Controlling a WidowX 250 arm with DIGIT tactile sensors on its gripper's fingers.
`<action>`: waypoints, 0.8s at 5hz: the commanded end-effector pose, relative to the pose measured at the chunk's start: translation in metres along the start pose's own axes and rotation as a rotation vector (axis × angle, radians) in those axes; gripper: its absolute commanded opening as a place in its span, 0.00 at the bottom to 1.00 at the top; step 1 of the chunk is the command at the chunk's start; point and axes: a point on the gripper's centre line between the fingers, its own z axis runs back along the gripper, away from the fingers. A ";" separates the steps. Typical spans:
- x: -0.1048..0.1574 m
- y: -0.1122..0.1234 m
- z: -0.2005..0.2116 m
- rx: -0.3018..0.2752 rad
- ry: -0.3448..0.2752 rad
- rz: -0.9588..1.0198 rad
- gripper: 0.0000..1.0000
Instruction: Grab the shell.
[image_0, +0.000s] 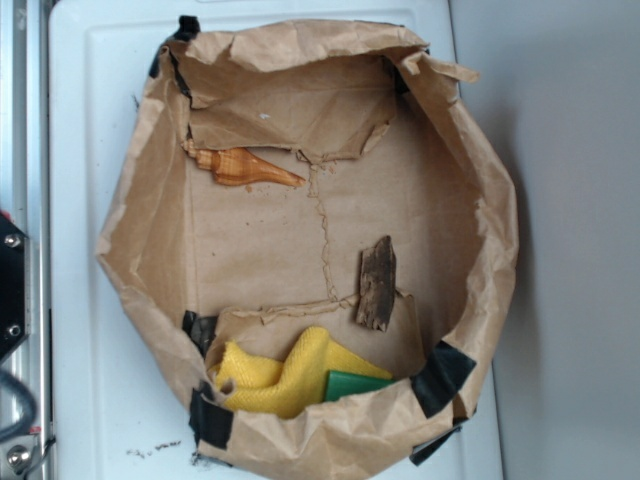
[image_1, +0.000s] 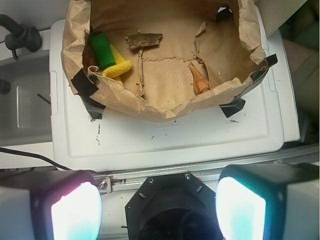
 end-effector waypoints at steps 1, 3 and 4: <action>0.000 0.000 0.000 0.000 0.000 0.000 1.00; 0.071 -0.011 -0.019 0.002 -0.030 0.002 1.00; 0.106 0.000 -0.041 -0.034 -0.022 -0.145 1.00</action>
